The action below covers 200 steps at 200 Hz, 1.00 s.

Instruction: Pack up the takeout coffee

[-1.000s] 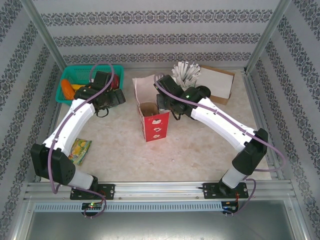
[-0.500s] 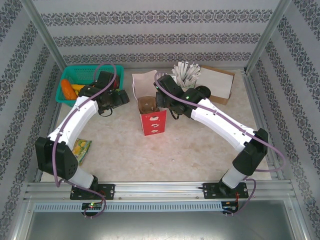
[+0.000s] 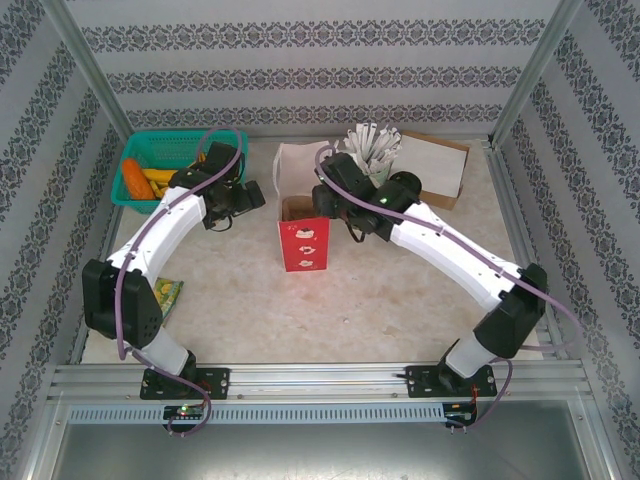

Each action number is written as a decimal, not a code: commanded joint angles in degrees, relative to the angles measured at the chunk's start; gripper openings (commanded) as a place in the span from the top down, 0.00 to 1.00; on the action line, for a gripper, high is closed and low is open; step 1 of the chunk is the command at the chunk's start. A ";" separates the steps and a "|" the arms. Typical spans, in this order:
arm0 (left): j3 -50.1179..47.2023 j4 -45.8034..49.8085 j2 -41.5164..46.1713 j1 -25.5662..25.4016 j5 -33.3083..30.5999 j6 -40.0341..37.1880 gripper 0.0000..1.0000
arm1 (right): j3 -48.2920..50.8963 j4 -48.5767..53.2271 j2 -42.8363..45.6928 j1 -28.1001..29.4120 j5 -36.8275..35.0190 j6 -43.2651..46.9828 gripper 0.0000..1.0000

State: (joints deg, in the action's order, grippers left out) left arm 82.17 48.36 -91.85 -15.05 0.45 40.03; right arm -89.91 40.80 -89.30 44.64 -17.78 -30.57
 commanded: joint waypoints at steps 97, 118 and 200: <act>-8.32 5.14 1.38 -4.53 -1.43 6.61 0.00 | 13.07 -5.41 16.46 -28.22 11.44 11.41 0.02; -12.91 4.15 2.92 -5.30 0.47 8.81 0.00 | 14.98 -7.55 13.20 -35.24 19.22 15.17 0.02; -14.59 -1.37 -1.65 -11.04 6.65 13.06 0.00 | 10.79 -11.20 -4.73 -42.42 31.27 26.20 0.02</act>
State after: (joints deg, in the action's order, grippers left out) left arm 67.51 49.60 -93.06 -25.52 5.69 50.41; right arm -76.64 33.12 -92.20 3.07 7.05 -8.49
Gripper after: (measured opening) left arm 0.998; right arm 0.976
